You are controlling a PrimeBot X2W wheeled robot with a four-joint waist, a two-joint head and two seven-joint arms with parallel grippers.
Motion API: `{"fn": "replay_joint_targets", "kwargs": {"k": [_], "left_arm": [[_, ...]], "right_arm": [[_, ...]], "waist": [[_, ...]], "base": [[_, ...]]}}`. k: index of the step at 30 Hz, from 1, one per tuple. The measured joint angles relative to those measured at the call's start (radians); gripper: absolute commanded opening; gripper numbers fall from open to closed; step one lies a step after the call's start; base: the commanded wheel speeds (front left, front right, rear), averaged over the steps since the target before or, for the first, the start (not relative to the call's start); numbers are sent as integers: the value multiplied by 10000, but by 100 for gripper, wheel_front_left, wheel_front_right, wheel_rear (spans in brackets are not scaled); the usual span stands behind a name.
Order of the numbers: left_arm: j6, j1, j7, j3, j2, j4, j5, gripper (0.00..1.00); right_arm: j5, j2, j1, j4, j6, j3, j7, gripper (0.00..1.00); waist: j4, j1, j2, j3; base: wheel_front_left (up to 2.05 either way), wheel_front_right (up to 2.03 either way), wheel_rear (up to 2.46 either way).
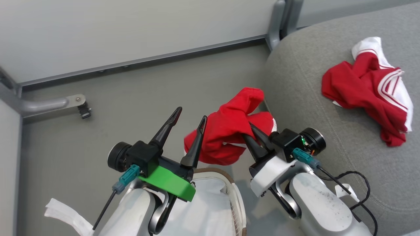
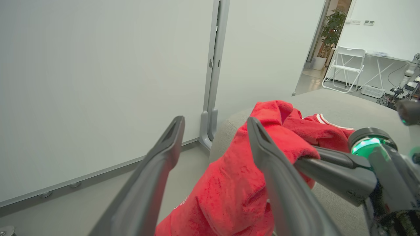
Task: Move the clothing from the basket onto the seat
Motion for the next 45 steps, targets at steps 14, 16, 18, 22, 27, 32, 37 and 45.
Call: {"fn": "replay_joint_targets", "kwargs": {"k": [14, 16, 18, 22, 27, 32, 37, 45], "left_arm": [[0, 30, 0, 176, 244, -67, 240, 100], [0, 57, 0, 205, 263, -38, 249, 100], [0, 117, 0, 194, 297, -6, 257, 100], [0, 138, 0, 176, 353, -59, 267, 100], [0, 124, 2, 10, 673, -155, 316, 100], [0, 92, 0, -119, 1055, -240, 313, 100], [0, -126, 0, -311, 1430, -290, 288, 100], [0, -593, 2, -474, 1737, -543, 159, 100]], "right_arm": [[-316, -13, 1708, -1112, 0, -2270, 0, 0], [-280, -10, 1963, -1319, 0, -2554, 0, 0], [-222, -6, 2104, -1478, 0, -2819, 0, 0], [-125, -12, 2101, -1804, 0, -3595, 0, 0], [-504, -8, 869, -2531, 0, -4773, 0, 0], [-1304, -198, -869, -3216, 0, -5887, 0, 0], [-2107, -813, -2266, -3375, 0, -7037, 0, 0], [-3260, -1490, -4104, -1971, 2, -8765, 194, 0]], "waist": [[-2709, 0, 0, 447], [-3076, 0, 0, 526], [-3379, 0, 0, 602], [-3814, 0, 0, 879], [-3988, 0, 0, 1398], [-3875, 1, 0, 2035], [-3616, 1, 0, 2581], [-2971, 2, 0, 3434]], "base": [[0, 0, 0], [0, 0, 0], [0, 0, 0], [0, 0, 0], [0, 0, 0], [0, 0, 0], [0, 0, 0], [0, 0, 0]]}}
